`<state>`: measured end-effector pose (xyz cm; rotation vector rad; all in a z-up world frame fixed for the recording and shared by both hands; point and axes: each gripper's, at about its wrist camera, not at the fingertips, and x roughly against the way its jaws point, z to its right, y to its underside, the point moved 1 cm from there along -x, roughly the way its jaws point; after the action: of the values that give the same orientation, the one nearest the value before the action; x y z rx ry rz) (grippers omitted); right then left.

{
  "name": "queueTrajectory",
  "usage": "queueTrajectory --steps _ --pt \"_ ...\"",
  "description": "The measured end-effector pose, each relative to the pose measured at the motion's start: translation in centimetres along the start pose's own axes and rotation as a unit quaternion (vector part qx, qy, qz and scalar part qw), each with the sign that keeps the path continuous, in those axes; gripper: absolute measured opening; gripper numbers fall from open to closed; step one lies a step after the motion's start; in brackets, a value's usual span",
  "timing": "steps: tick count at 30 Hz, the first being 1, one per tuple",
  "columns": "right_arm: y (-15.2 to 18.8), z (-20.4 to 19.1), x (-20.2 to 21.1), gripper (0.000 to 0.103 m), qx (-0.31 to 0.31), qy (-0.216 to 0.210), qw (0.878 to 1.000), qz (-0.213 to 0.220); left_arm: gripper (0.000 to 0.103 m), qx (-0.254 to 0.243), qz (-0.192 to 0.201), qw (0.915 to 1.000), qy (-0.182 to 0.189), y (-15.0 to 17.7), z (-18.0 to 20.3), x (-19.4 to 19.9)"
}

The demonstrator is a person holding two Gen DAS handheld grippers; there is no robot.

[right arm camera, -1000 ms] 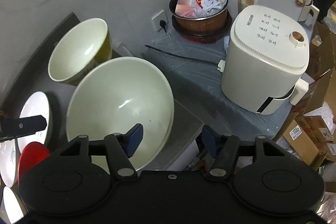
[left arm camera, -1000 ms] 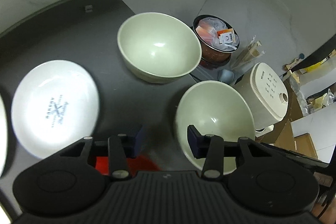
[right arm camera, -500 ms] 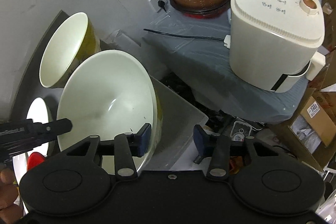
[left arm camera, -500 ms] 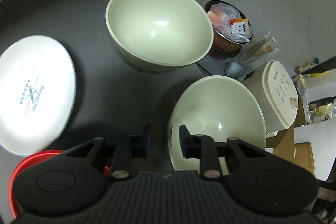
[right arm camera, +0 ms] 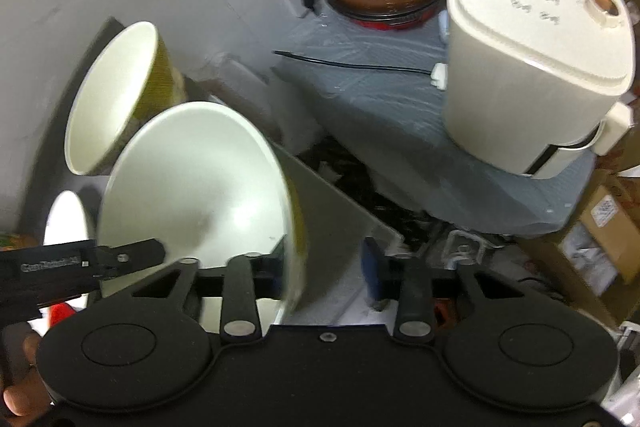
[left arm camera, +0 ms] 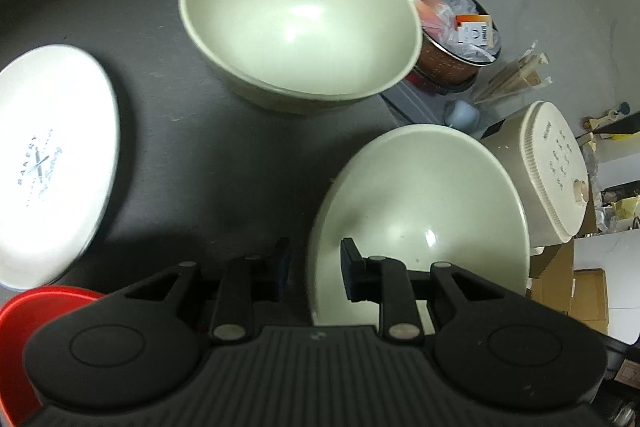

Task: Organize plates and bowls
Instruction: 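Close the left gripper on the cream bowl rim while the right gripper also pinches it, then lift the cream bowl with both grippers and carry it over the red bowl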

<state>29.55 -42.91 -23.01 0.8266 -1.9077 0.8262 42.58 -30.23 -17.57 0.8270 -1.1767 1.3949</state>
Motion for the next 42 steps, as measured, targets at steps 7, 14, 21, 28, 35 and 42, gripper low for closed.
queueTrajectory --steps 7,14,21,28,35,42 --pt "0.0 -0.7 1.0 0.011 0.017 -0.014 1.000 0.013 0.009 0.009 -0.003 1.0000 0.003 0.1 0.1 0.2" --pt "-0.2 -2.0 3.4 0.011 0.036 -0.030 0.998 0.042 0.008 0.011 0.031 0.9993 0.016 0.2 0.0 3.2" --pt "0.2 -4.0 5.8 0.012 0.063 -0.050 0.994 0.068 0.008 0.017 0.063 0.9976 0.020 0.6 -1.0 6.9" --pt "1.1 -6.7 7.5 0.013 0.093 -0.068 0.990 0.083 0.009 0.029 0.090 0.9955 0.011 1.8 -2.6 10.1" --pt "2.5 -9.2 8.4 0.013 0.120 -0.087 0.985 0.084 0.008 0.051 0.107 0.9929 0.013 3.1 -5.4 12.9" --pt "3.6 -11.1 8.6 0.014 0.144 -0.095 0.982 0.080 0.009 0.072 0.122 0.9899 0.008 4.1 -7.4 14.9"
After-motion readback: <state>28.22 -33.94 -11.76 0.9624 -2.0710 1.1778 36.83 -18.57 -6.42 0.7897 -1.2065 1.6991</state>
